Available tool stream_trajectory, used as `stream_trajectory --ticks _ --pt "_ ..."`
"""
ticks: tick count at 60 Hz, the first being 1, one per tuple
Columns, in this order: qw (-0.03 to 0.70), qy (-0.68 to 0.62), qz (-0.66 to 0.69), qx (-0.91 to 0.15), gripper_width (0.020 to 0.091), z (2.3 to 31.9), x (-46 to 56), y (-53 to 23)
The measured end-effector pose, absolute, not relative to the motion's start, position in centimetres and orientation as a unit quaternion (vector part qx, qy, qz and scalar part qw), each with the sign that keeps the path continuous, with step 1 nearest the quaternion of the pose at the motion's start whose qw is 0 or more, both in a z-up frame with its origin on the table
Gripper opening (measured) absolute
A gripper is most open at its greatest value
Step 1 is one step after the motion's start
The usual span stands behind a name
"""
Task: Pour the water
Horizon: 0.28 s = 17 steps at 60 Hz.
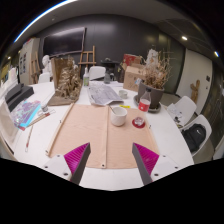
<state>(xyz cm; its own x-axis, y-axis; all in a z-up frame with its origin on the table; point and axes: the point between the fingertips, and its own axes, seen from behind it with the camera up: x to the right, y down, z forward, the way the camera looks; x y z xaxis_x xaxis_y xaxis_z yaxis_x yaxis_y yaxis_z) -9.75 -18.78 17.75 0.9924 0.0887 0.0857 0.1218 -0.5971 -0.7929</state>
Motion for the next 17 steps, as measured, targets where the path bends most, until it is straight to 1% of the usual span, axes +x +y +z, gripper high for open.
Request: stream_trajectory --ticks 17 --pt "0.428 -0.049 -0.007 -0.902 0.0858 17.3 -11.6 -19.9"
